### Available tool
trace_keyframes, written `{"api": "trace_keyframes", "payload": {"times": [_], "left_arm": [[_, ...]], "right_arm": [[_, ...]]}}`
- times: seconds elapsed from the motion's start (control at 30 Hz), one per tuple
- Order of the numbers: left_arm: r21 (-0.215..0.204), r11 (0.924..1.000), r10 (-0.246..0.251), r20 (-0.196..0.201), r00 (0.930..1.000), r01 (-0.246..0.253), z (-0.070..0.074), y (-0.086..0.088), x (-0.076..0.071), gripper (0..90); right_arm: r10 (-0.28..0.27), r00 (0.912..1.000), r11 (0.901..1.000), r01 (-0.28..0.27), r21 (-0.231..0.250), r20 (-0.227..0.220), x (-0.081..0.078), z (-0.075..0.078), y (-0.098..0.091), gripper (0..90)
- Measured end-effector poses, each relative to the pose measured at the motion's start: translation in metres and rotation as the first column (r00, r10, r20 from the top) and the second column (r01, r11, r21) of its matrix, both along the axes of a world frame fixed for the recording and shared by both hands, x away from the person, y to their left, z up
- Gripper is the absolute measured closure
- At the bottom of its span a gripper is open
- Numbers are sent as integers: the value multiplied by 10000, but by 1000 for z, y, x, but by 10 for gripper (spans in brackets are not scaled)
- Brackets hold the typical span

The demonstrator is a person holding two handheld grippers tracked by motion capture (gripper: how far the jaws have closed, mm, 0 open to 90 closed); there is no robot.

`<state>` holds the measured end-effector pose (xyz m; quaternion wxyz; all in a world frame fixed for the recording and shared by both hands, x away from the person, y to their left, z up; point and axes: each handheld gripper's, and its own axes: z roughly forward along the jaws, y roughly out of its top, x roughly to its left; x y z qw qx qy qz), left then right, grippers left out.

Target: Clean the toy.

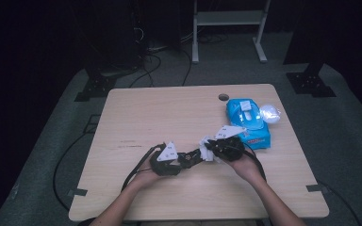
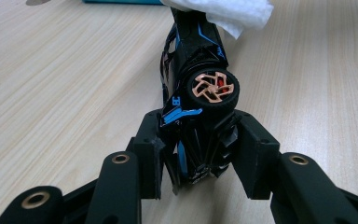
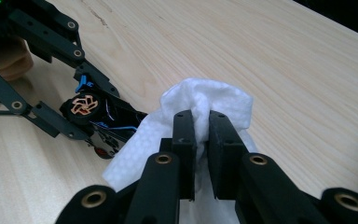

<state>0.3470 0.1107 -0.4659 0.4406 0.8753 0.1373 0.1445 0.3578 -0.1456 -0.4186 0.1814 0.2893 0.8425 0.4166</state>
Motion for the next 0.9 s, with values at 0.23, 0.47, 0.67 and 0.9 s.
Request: {"api": "trace_keyframes", "payload": {"times": [0.23,0.47,0.67,0.9], "left_arm": [[-11,10000,19,-5,10000,-19,0,0,0,574],[28,10000,-25,-73,10000,25,4,-3,1,529],[416,9991,-101,-56,9999,103,10,-4,-1,436],[1095,9939,-146,-29,9999,148,15,0,-4,447]], "right_arm": [[-1139,9934,9934,1140,80,-126,7,1,-27,816],[-1157,9908,9908,1202,626,-707,10,-9,-37,816],[-606,9920,9917,724,1061,-1104,7,-11,-27,816],[261,9849,9828,60,1845,-1713,6,-15,-19,816]]}}
